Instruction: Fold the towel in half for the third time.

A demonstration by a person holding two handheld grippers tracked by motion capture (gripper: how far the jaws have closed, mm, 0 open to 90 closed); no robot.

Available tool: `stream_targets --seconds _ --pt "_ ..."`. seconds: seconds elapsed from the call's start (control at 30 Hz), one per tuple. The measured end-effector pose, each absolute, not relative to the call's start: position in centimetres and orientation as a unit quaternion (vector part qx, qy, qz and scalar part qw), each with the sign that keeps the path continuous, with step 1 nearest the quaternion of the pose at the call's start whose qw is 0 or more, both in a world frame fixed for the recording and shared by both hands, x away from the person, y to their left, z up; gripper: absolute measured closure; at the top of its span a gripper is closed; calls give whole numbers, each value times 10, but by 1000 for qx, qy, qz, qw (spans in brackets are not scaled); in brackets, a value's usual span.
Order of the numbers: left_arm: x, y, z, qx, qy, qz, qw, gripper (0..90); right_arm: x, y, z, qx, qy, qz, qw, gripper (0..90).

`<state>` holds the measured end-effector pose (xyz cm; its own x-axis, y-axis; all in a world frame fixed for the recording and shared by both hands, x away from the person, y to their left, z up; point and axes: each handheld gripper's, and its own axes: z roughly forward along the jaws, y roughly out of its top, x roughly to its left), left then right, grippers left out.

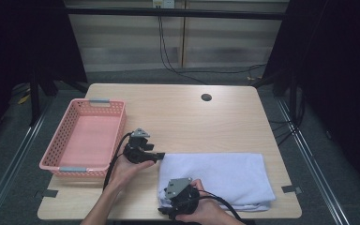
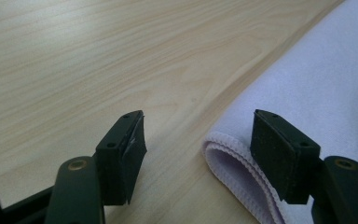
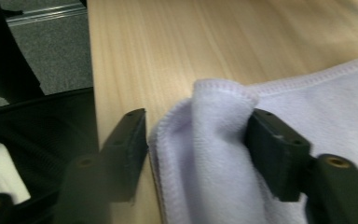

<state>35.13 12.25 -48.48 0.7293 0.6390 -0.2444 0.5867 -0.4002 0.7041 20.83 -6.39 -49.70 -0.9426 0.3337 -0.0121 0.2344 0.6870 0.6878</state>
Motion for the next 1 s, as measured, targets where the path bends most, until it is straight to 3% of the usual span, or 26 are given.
stream_targets --seconds 0.13,0.3,0.47,0.53,0.6,0.77,1.0 --pt "353 120 -489 837 368 31 403 350 212 -68 -496 165 912 366 82 602" --pt "350 111 -496 853 352 32 383 340 214 -65 -493 174 916 349 92 680" --pt "350 105 -499 859 342 37 379 342 216 -66 -493 181 915 350 84 700" --pt "346 103 -499 866 317 25 385 439 217 -66 -492 187 914 351 77 700" --pt "343 100 -499 871 306 22 384 463 218 -66 -492 190 913 352 71 700" --pt "339 98 -497 876 289 3 386 759 225 -71 -492 208 907 364 45 749" --pt "344 107 -482 840 324 -35 435 793 230 -78 -483 227 895 384 19 788"
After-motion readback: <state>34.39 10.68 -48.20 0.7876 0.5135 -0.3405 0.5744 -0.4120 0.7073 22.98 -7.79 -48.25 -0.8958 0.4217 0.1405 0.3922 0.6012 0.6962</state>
